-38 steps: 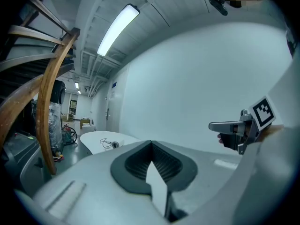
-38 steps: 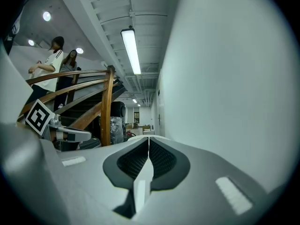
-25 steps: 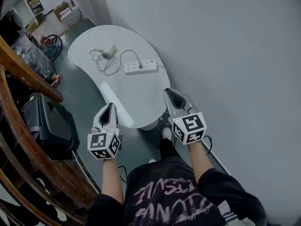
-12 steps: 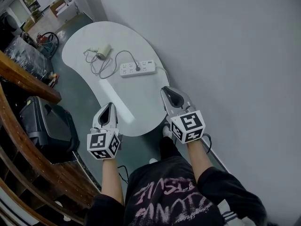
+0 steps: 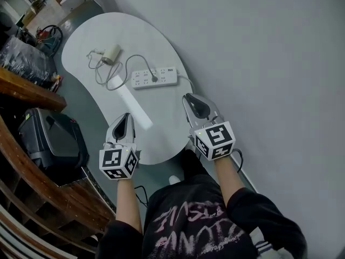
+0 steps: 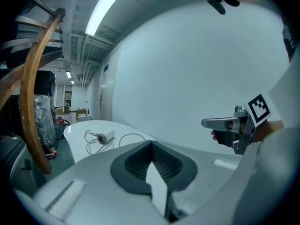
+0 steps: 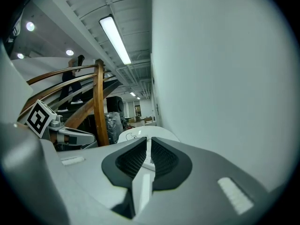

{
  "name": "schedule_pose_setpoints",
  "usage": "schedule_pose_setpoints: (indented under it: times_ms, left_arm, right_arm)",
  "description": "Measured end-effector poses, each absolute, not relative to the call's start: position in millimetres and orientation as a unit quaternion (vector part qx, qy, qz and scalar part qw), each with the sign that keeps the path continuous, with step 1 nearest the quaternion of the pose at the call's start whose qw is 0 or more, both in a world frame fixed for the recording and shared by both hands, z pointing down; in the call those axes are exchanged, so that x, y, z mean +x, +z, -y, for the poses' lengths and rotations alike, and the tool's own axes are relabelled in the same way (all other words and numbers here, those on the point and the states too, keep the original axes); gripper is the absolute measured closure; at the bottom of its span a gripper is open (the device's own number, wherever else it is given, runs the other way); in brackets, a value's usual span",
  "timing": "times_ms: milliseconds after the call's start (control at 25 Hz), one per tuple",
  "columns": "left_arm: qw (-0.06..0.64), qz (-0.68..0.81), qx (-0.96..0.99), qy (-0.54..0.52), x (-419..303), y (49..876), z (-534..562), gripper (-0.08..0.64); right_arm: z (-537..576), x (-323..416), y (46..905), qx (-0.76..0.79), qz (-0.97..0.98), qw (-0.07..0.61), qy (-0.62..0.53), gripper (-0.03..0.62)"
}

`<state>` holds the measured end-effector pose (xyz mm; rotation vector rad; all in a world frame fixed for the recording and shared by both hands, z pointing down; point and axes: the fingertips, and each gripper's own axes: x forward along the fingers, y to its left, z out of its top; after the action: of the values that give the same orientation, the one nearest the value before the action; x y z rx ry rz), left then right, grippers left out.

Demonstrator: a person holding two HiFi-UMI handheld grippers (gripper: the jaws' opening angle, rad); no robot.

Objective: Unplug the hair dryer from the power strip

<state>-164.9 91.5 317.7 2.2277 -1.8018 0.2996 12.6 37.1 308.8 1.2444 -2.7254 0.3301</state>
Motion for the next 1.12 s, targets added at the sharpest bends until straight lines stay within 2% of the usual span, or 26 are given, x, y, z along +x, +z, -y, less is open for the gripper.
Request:
schedule_pose_setpoints:
  times_ms: [600,1120]
  left_arm:
    - [0.175,0.632,0.741,0.145,-144.9,359.3,6.2,0.558]
    - [0.169,0.646,0.726,0.164,-137.0,358.1,27.3,0.558]
  right_arm:
    - [62.8,0.7,361.6,0.344,0.922,0.111,0.141,0.531]
    - [87.1,-19.0,389.1,0.275,0.940,0.161,0.120,0.497]
